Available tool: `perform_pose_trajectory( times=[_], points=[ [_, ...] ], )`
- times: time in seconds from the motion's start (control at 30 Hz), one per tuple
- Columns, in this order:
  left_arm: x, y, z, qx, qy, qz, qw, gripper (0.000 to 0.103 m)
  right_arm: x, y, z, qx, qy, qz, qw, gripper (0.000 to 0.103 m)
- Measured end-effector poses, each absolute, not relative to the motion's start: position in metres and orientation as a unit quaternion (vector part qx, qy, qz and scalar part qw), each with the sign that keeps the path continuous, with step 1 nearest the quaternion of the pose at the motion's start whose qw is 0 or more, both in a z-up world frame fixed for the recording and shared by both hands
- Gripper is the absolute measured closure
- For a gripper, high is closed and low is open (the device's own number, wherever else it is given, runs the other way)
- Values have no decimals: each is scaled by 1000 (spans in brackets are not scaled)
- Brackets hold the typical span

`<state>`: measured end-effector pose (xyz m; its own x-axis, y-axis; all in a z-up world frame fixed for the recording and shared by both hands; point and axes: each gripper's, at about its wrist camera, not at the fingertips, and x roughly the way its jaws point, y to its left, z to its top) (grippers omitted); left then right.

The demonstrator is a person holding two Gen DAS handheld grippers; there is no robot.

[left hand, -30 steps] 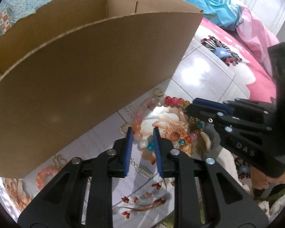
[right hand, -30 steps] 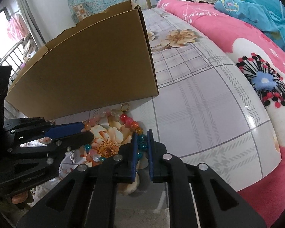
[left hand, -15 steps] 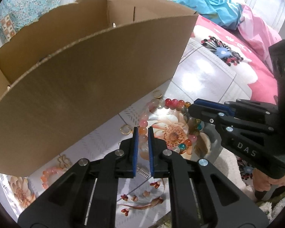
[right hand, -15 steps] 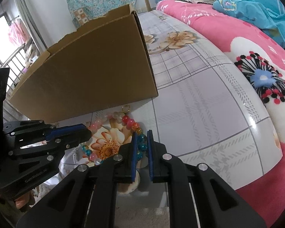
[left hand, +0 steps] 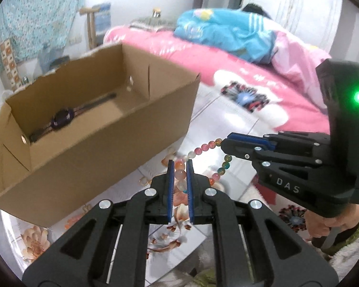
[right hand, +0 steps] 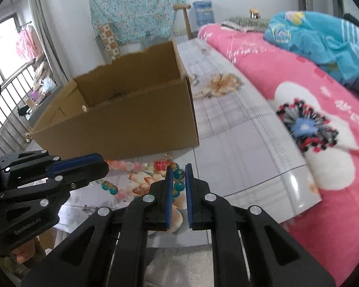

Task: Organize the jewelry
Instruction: 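Carry the multicolour bracelet into the box and open the right gripper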

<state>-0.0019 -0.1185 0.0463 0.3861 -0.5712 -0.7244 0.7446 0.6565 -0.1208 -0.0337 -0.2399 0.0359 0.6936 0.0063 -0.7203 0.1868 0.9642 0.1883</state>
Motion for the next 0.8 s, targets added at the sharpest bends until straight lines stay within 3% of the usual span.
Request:
perform_pose_trajectory(
  times=[0.23,0.43,0.6,0.8],
  points=[
    [-11,-95,107,87,312,-416,850,94,-41,-225,100,91,322,-25,942,93],
    [20,-68,146,82,273,-385,878,94,12,-210,143,64,293,46,953,93],
    [80,-41,141,69,319,-344,880,94,95,-199,138,74,360,113,923,93],
    [149,-20,96,92,404,-285,864,94,197,-177,85,102,496,168,846,93]
  ],
)
